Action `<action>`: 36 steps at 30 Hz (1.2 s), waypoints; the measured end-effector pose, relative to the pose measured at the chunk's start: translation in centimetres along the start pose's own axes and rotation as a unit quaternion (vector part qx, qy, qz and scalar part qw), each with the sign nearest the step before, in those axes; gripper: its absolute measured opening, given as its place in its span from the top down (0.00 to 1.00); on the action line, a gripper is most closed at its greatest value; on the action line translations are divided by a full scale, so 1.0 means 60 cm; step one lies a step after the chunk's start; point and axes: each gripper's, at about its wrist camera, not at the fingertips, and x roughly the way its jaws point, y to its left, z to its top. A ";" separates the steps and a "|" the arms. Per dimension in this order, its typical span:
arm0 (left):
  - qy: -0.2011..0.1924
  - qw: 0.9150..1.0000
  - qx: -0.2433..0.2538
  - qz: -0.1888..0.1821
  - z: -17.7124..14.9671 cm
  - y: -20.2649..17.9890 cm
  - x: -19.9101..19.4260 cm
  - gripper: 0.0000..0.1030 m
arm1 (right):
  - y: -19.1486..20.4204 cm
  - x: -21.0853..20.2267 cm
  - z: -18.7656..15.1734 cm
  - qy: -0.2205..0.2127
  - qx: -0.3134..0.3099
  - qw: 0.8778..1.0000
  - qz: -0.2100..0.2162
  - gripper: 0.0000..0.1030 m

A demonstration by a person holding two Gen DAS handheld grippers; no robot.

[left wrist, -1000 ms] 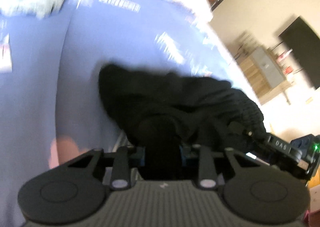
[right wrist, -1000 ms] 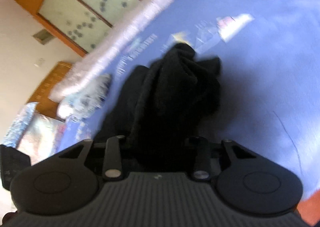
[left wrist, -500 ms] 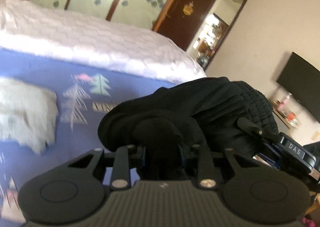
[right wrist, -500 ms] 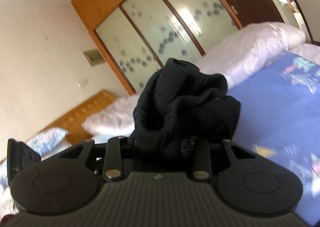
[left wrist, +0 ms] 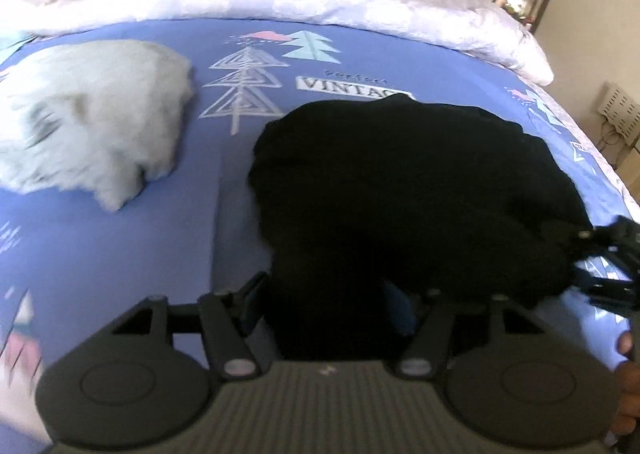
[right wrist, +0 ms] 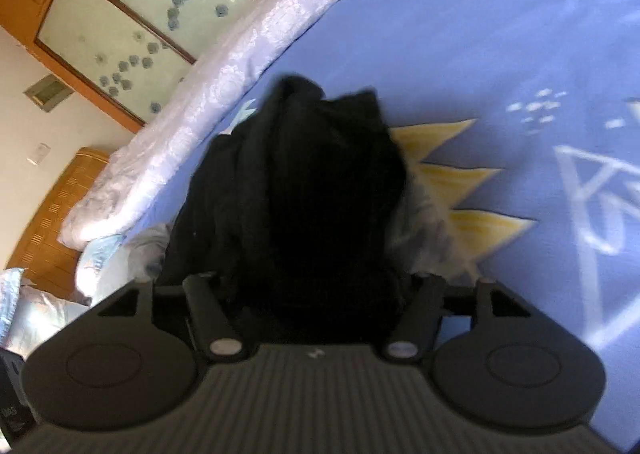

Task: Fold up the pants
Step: 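Place the folded pants beside the grey garment and open both grippers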

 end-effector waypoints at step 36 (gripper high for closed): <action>-0.013 0.994 0.046 0.096 -0.315 -0.039 -0.361 0.01 | 0.118 -0.318 -0.293 -0.004 -0.150 0.986 -0.074 0.09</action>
